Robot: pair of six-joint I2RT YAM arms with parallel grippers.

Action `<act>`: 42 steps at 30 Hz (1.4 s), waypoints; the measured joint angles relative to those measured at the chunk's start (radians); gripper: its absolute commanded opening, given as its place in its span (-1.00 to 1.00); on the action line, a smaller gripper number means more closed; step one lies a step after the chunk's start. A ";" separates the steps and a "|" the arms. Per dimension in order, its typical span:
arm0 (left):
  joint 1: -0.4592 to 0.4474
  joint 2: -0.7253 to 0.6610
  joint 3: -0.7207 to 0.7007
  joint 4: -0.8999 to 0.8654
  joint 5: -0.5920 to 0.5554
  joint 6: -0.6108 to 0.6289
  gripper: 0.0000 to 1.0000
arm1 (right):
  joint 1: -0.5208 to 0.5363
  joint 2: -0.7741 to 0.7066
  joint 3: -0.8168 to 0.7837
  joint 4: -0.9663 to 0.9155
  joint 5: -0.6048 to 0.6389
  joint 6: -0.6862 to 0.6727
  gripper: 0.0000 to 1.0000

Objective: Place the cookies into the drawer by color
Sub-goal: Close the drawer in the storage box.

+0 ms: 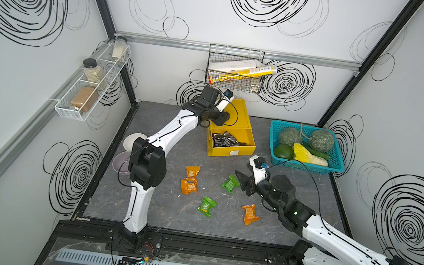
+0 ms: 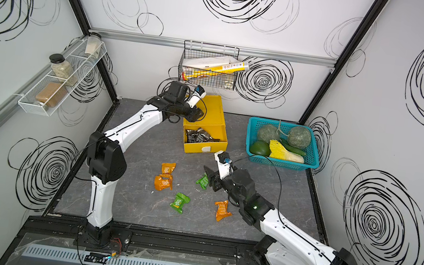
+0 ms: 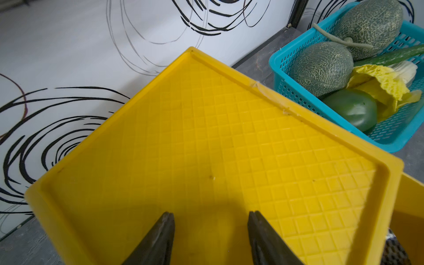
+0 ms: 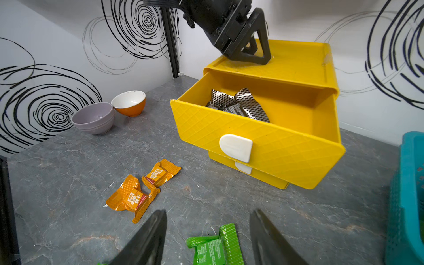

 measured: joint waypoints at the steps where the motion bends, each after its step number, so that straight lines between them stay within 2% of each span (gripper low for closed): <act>1: 0.001 -0.004 -0.011 0.011 0.002 0.002 0.13 | 0.008 0.018 0.007 0.008 0.019 0.009 0.16; 14: 0.015 -0.032 -0.081 0.082 0.035 0.032 0.13 | 0.022 0.221 0.101 0.056 0.255 0.141 -0.06; 27: 0.030 -0.046 -0.110 0.092 0.062 0.058 0.10 | 0.022 0.392 0.237 0.101 0.328 0.151 -0.19; 42: 0.035 -0.071 -0.143 0.091 0.078 0.068 0.09 | 0.006 0.554 0.362 0.167 0.354 0.111 -0.21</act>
